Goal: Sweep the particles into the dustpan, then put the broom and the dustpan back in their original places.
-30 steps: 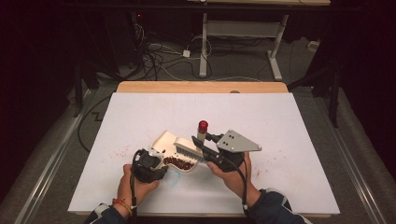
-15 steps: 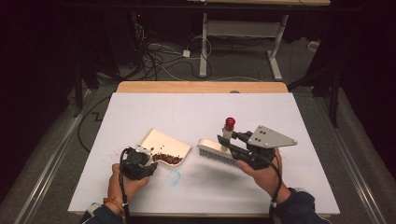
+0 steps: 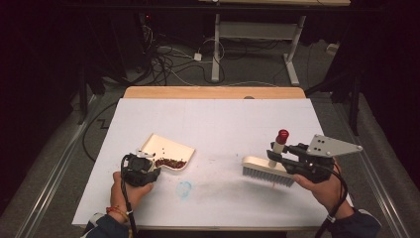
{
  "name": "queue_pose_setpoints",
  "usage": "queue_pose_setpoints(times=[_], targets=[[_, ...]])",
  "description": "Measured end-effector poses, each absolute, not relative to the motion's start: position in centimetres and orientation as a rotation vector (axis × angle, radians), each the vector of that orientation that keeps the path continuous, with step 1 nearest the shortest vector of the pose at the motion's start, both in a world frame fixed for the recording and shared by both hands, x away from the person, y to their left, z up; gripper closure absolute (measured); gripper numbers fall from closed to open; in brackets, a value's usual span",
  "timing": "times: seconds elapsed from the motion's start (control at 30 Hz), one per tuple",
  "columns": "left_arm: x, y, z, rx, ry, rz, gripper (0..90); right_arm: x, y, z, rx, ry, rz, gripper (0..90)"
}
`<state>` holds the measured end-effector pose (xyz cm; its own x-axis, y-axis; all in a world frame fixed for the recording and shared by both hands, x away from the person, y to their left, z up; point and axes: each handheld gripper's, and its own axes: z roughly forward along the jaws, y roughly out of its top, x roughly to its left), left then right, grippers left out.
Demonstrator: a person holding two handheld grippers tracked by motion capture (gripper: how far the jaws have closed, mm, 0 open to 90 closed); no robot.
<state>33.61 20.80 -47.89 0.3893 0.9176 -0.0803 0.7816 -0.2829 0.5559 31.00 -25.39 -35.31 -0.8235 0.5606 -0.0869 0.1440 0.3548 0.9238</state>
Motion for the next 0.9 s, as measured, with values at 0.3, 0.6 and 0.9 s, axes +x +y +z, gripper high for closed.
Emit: queue_pose_setpoints(times=[0.3, 0.6, 0.9], targets=[[34.3, 21.1, -47.8, 2.098, 1.505, 0.372, 63.6, 30.2, -27.9, -36.0, 0.646, 2.327, 1.422, 69.6], [35.3, 21.0, -48.1, 2.046, 1.553, 0.379, 63.2, 30.6, -28.0, -36.7, 0.640, 2.399, 1.405, 69.4], [35.2, 20.4, -48.2, 2.044, 1.542, 0.354, 51.6, 32.0, -28.2, -36.6, 0.717, 2.359, 1.380, 68.3]])
